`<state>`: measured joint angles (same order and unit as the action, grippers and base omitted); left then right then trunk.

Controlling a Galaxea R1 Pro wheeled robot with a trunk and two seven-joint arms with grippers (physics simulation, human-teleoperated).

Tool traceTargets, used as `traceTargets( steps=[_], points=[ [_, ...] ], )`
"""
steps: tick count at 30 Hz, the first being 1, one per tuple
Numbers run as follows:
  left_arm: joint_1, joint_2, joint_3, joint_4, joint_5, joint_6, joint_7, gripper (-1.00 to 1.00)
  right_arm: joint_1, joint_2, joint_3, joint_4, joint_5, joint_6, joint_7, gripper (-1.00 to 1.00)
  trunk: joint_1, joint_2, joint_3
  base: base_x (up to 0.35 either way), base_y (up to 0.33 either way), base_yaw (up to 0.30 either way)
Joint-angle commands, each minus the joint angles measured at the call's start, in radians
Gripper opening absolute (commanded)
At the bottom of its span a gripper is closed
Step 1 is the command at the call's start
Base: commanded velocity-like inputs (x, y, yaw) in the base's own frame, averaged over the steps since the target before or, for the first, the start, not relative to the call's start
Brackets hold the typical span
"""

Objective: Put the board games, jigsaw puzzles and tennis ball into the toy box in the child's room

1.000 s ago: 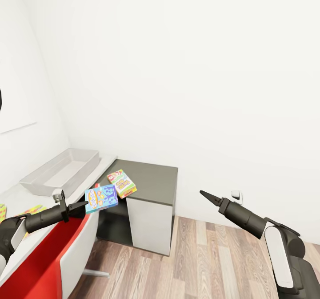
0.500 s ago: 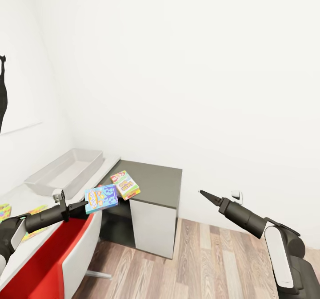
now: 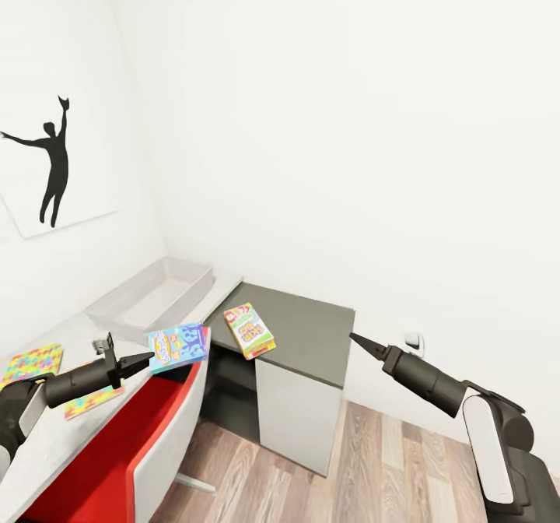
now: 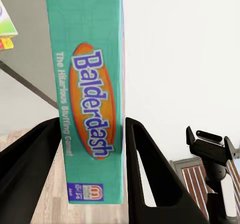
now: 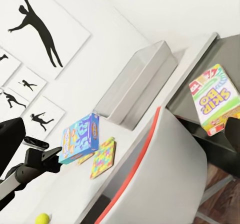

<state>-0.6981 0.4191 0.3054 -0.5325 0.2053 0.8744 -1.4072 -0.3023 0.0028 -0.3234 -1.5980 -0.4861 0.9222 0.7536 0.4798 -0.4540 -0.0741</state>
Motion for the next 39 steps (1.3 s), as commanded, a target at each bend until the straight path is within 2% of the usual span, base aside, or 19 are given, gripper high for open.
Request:
traceTargets(
  steps=[1,17,23,39],
  points=[
    [-0.001,0.000,0.001,0.000,0.002,0.011,-0.003,-1.00,-0.001,0.000,-0.002,0.000,0.001,0.004,0.004,1.00,0.001,-0.002,-0.002,0.179,-0.111,0.289],
    [-0.001,0.000,0.000,0.000,0.002,0.011,-0.003,-1.00,-0.001,0.000,-0.002,0.000,0.001,0.005,0.005,1.00,0.001,-0.002,-0.002,0.187,-0.016,0.272],
    [-0.001,0.000,0.000,0.000,0.003,0.001,-0.003,-1.00,-0.001,-0.001,-0.002,0.000,0.001,0.004,0.006,1.00,0.001,-0.002,-0.002,0.217,-0.035,0.042],
    [-0.001,0.001,0.006,0.000,0.005,-0.006,-0.006,-1.00,-0.001,-0.001,-0.002,0.000,0.001,0.004,0.009,1.00,0.001,-0.002,-0.002,0.035,-0.003,0.000]
  ],
)
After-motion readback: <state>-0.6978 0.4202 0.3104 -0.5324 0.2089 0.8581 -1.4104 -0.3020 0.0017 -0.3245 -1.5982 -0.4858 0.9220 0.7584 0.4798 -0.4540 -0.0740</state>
